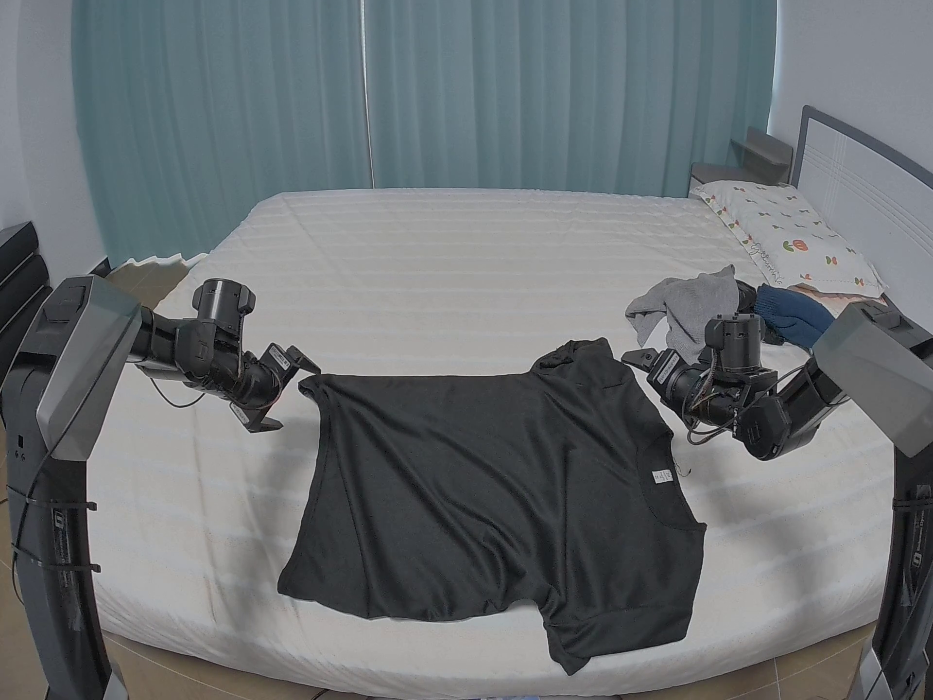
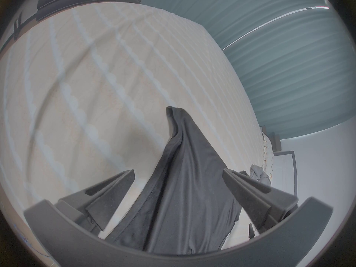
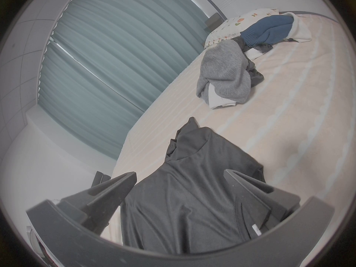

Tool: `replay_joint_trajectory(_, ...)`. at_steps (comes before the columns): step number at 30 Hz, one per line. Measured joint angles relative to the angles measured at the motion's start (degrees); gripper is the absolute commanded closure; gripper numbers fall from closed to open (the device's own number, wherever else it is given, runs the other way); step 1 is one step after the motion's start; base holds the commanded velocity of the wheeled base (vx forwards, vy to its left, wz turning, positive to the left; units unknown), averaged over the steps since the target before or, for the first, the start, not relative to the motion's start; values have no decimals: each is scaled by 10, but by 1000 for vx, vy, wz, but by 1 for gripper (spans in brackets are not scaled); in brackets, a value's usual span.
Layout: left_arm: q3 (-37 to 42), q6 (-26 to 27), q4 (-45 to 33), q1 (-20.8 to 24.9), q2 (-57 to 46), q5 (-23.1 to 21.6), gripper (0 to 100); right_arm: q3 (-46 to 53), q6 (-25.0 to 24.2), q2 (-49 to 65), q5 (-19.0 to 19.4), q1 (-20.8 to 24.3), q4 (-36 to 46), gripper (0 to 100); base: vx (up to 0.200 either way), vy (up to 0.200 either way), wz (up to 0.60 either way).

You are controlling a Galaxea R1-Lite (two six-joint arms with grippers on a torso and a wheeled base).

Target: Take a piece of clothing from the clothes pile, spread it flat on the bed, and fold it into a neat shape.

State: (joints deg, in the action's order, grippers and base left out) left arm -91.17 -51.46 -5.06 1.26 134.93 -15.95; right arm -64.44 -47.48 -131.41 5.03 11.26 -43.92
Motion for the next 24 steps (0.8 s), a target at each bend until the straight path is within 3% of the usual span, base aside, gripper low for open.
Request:
replay_joint_trajectory(8, 149, -7, 24, 3, -84, -41, 0, 95, -7, 52, 5, -3, -5, 0, 0, 0, 0)
replay_joint_trajectory(15, 308, -18, 91, 16, -161, -56, 0, 196, -8, 100, 7, -3, -8, 0, 0, 0, 0)
replay_joint_trajectory(24, 502, -29, 258, 51, -221, -62, 0, 298, -6, 149, 15, 7, -13, 0, -200, 0, 0)
